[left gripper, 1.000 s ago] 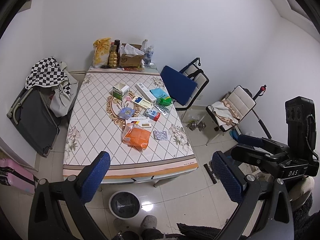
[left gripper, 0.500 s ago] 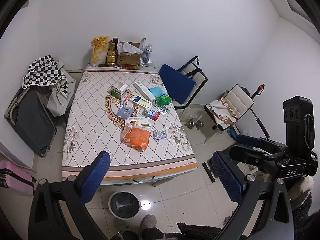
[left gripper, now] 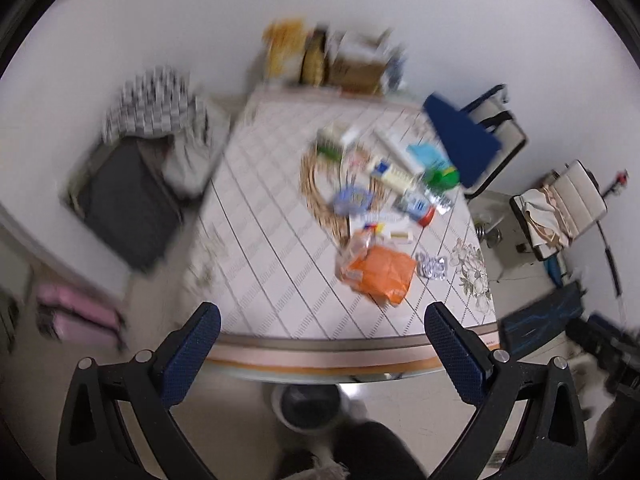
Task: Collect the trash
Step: 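Grasp the orange snack bag with left gripper while right gripper grasps the milk carton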
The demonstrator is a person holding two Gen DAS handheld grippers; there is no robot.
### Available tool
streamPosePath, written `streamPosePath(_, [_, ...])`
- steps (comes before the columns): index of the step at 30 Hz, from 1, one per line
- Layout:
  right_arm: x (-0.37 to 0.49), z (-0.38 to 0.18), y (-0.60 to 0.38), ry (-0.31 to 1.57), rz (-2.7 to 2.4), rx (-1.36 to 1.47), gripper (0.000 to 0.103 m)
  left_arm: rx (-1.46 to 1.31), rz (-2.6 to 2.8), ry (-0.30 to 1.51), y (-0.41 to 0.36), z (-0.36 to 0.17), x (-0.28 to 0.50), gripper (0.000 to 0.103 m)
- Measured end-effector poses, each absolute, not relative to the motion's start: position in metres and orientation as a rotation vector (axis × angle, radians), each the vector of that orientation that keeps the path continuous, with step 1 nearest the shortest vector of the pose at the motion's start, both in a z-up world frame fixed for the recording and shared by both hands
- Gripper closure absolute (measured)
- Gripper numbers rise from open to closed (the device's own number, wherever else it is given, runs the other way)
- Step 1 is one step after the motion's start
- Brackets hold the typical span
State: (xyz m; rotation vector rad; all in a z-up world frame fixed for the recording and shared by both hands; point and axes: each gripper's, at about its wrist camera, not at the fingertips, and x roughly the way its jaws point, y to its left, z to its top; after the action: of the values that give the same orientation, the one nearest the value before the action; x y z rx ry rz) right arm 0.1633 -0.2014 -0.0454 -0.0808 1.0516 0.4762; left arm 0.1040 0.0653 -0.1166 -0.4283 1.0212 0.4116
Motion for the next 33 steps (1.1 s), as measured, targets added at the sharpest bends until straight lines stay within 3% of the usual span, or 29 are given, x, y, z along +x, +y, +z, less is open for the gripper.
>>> streamPosePath(7, [0.292, -0.131, -0.170, 1.148, 0.421, -0.231, 0.000, -0.819, 0.467, 1.201, 0.092, -0.250, 0.185, 0.002])
streamPosePath(10, [0.355, -0.170, -0.146, 1.181, 0.444, -0.329, 0.000, -0.971, 0.481, 1.277, 0.089, -0.302, 0.218, 0.019])
streamPosePath(15, [0.451, -0.235, -0.103, 1.245, 0.503, -0.481, 0.000, -1.183, 0.540, 1.307, 0.088, -0.363, 0.253, 0.024])
streamPosePath(16, [0.470, -0.250, -0.091, 1.256, 0.522, -0.515, 0.000, -1.202, 0.559, 1.305, 0.088, -0.369, 0.258, 0.035])
streamPosePath(17, [0.484, -0.262, -0.081, 1.262, 0.538, -0.540, 0.000, -1.212, 0.573, 1.302, 0.089, -0.373, 0.260, 0.047])
streamPosePath(18, [0.490, -0.268, -0.074, 1.265, 0.547, -0.559, 0.000, -1.216, 0.592, 1.307, 0.089, -0.376, 0.261, 0.051])
streamPosePath(20, [0.505, -0.287, -0.056, 1.278, 0.576, -0.614, 0.000, -1.191, 0.611, 1.307, 0.088, -0.374, 0.263, 0.069])
streamPosePath(25, [0.529, -0.328, -0.019, 1.300, 0.619, -0.712, 0.007, -1.030, 0.656, 1.333, 0.086, -0.351, 0.264, 0.083])
streamPosePath(27, [0.534, -0.340, -0.013, 1.332, 0.628, -0.719, 0.025, -0.949, 0.668, 1.341, 0.084, -0.336, 0.265, 0.086])
streamPosePath(29, [0.537, -0.350, -0.009, 1.364, 0.628, -0.723, 0.034, -0.866, 0.687, 1.340, 0.082, -0.320, 0.267, 0.088])
streamPosePath(33, [0.536, -0.344, -0.010, 1.361, 0.638, -0.670, 0.037, -0.709, 0.731, 1.332, 0.080, -0.287, 0.257, 0.090])
